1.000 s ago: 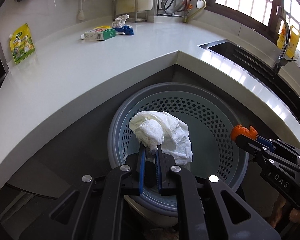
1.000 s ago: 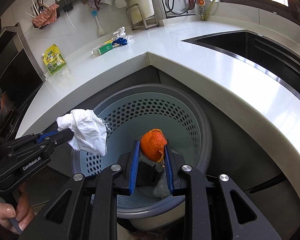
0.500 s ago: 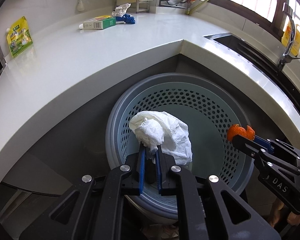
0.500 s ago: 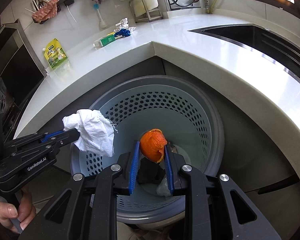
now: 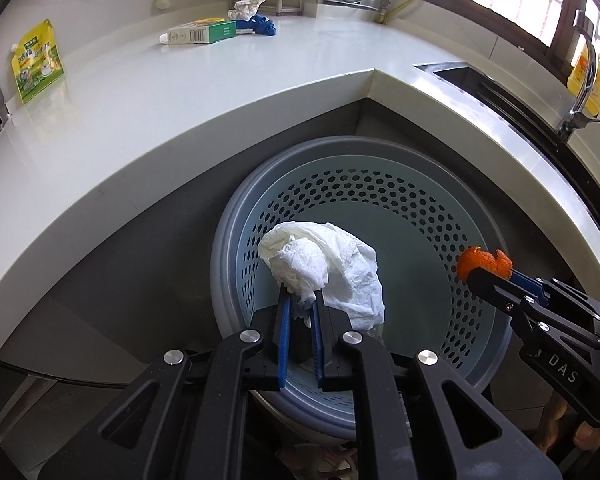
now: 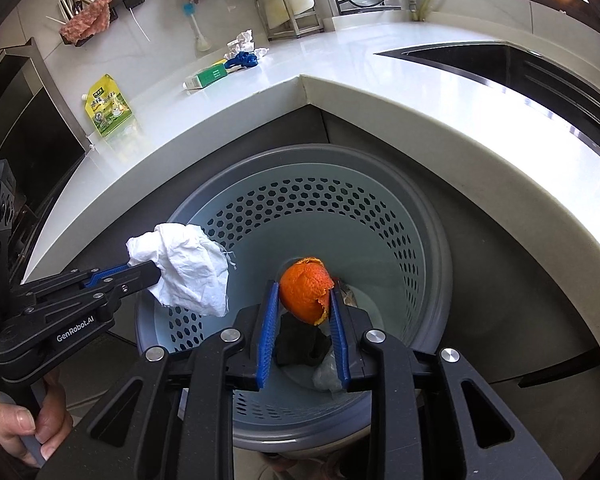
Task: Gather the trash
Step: 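Open both tools to drop the peel and tissue into the bin, then move both tools back over the counter toward the carton and blue strap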
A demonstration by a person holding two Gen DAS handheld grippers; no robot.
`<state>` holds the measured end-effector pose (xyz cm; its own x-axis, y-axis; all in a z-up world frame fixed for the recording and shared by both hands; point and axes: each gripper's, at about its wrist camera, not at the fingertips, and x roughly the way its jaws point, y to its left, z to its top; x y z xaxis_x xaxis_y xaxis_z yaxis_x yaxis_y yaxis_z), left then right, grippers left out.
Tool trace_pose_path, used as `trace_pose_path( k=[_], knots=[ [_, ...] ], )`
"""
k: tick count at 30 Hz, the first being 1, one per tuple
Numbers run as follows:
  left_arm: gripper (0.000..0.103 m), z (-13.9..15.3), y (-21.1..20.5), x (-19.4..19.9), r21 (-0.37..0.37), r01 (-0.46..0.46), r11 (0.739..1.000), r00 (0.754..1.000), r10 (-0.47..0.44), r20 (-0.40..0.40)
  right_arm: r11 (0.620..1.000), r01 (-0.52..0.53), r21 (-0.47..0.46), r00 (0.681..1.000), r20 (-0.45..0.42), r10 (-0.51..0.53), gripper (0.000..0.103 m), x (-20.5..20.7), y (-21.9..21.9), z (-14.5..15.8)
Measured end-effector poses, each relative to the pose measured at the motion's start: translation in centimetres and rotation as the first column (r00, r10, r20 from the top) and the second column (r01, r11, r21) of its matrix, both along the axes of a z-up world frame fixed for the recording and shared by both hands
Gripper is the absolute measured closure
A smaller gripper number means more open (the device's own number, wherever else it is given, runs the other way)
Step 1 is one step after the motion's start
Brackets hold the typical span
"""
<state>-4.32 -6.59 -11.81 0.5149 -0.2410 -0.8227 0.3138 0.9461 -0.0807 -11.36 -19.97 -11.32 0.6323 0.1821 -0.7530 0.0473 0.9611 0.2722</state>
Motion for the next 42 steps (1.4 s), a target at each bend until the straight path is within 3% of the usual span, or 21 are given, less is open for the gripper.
trace_pose_path(
  k=[8, 10, 15, 18, 29, 42],
  knots=[
    [0.084, -0.3, 0.5, 0.1, -0.004, -0.014, 1.000, 1.000, 0.014, -0.011, 1.000, 0.011, 0.000, 1.000, 0.003, -0.011, 0.076, -0.1, -0.2, 0.1],
    [0.078, -0.3, 0.6, 0.0, -0.003, -0.019, 1.000, 1.000, 0.019, -0.010, 1.000, 0.017, -0.002, 1.000, 0.008, -0.017, 0.071, -0.2, -0.4, 0.2],
    [0.058, -0.2, 1.0, -0.2, -0.008, -0.031, 0.999, 1.000, 0.031, 0.000, 0.999, 0.037, 0.008, 0.999, 0.034, -0.037, 0.048, -0.6, -0.9, 0.8],
    [0.051, 0.0, 1.2, -0.2, -0.015, -0.036, 0.999, 0.999, 0.036, 0.004, 0.999, 0.038, 0.012, 0.998, 0.040, -0.039, 0.045, -0.7, -1.0, 1.0],
    [0.043, 0.2, 1.4, -0.4, -0.017, -0.048, 0.999, 0.999, 0.048, 0.011, 0.999, 0.040, 0.021, 0.998, 0.056, -0.041, 0.038, -1.1, -1.1, 1.4],
    [0.038, 0.9, 1.7, -0.5, -0.006, -0.053, 0.999, 0.998, 0.054, 0.038, 0.999, 0.042, 0.020, 0.997, 0.065, -0.043, 0.038, -1.2, -1.0, 1.8]
  ],
)
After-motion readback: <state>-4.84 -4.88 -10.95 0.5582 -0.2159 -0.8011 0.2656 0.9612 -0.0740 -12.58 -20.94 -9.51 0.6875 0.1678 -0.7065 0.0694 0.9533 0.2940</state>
